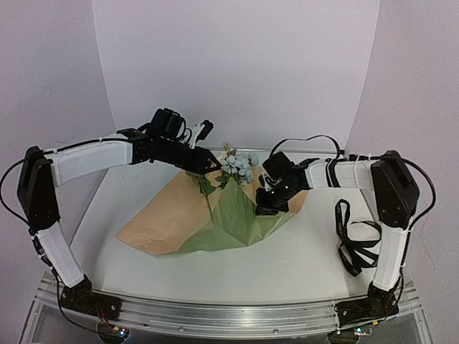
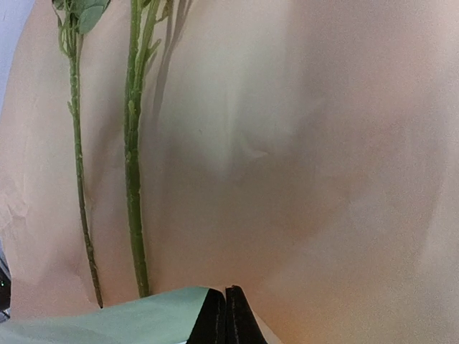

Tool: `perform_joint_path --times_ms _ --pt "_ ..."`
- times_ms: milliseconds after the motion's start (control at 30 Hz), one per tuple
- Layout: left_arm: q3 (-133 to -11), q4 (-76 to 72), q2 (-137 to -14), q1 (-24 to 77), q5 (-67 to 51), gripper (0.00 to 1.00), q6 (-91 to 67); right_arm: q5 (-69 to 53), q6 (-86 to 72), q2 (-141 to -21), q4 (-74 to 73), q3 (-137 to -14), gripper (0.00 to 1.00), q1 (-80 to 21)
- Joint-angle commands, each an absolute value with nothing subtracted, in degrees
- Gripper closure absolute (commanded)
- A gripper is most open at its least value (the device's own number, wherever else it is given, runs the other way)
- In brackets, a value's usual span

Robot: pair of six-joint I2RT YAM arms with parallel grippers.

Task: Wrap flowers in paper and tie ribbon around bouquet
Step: Fold the bottom corner of the flattened wrapping paper at the center of the board.

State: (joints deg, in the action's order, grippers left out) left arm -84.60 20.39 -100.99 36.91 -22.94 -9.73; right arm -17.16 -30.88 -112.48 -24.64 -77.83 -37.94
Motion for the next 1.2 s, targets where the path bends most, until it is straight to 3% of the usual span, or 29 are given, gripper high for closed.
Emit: perform_joint_path --times_ms 0,100,267,567,867,1067,1167 --pt "-78.47 23.49 -92.70 45.45 -27.54 0.55 -14.64 -6.70 -35.22 -114.65 -32.09 -82.00 1.00 -38.23" --pt "-72.96 21.56 -91.97 47.80 -32.23 0.64 -17.27 -3.50 -37.55 -115.77 -34.96 -83.24 1.00 -38.50" --pt "-70.56 21.04 -94.95 52.62 -31.11 0.70 -18.07 0.77 -40.54 -115.88 -37.10 -83.03 1.00 -38.94" --pt "-62.84 13.81 -103.78 44.37 -16.70 0.84 -27.04 -0.84 -40.80 -114.91 -35.58 -81.98 1.00 -38.94" --pt "-58.30 19.65 -108.96 42.27 -5.66 0.95 -31.15 -2.73 -47.44 -108.98 -35.28 -75.22 1.00 -41.46" --pt "-58.13 22.14 -106.83 33.73 -0.67 0.95 -28.71 -0.42 -56.41 -105.52 -29.68 -68.88 1.00 -49.76" --pt "-61.13 22.31 -103.09 31.75 -3.91 0.83 -24.78 2.81 -55.58 -105.95 -29.37 -70.01 1.00 -50.89"
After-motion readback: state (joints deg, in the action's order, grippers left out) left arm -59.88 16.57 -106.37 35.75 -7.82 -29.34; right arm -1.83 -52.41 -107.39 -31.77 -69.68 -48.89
